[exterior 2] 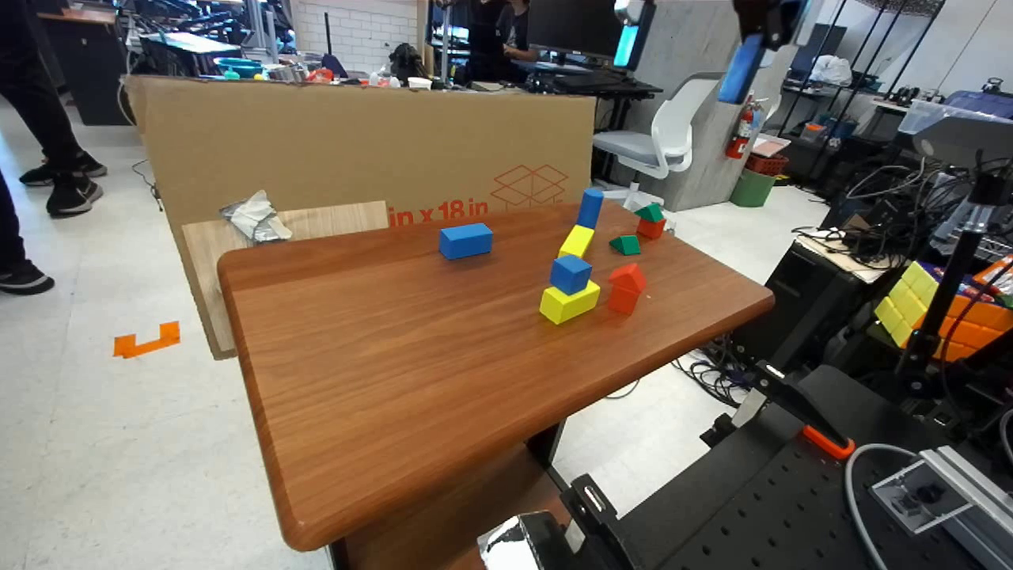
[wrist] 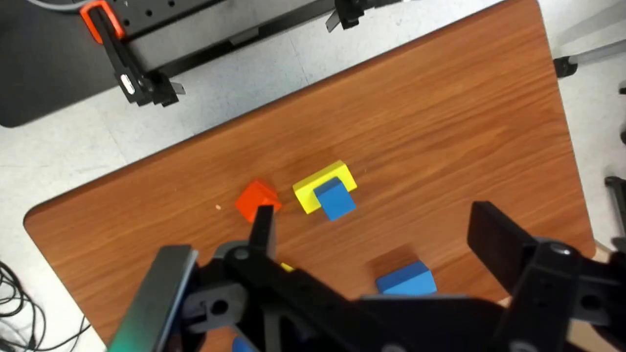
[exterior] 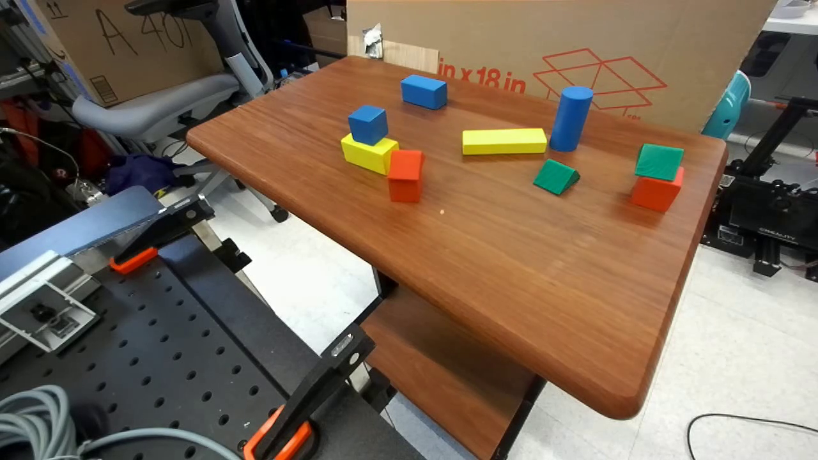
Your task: Move the blue block forward
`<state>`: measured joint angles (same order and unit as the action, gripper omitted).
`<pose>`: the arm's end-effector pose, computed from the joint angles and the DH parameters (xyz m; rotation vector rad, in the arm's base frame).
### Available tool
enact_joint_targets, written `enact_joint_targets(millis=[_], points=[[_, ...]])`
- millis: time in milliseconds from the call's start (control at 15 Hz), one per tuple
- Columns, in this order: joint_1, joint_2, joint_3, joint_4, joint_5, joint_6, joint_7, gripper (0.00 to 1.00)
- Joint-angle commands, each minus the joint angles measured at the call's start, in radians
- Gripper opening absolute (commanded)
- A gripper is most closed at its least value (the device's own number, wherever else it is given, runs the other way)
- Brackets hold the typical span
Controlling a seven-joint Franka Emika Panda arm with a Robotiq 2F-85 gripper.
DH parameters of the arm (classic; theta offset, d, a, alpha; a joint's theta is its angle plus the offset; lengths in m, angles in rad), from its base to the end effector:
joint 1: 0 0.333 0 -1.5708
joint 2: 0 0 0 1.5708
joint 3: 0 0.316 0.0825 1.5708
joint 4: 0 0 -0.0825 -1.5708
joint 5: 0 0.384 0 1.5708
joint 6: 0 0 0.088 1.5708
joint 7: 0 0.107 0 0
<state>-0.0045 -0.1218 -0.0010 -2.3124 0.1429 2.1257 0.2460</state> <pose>0.4852 0.0037 0.3887 -2.9875 0.4987 0.1192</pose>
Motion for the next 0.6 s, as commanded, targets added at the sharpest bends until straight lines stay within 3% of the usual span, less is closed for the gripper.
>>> enact_joint_targets(millis=[0, 333, 533], points=[[0.000, 0.159, 0.016, 0.133, -0.102, 0.071, 0.025, 1.00], [0.040, 0.333, 0.005, 0.260, -0.345, 0.158, 0.073, 1.00], [0.073, 0.423, -0.002, 0.321, -0.399, 0.187, 0.099, 1.00]])
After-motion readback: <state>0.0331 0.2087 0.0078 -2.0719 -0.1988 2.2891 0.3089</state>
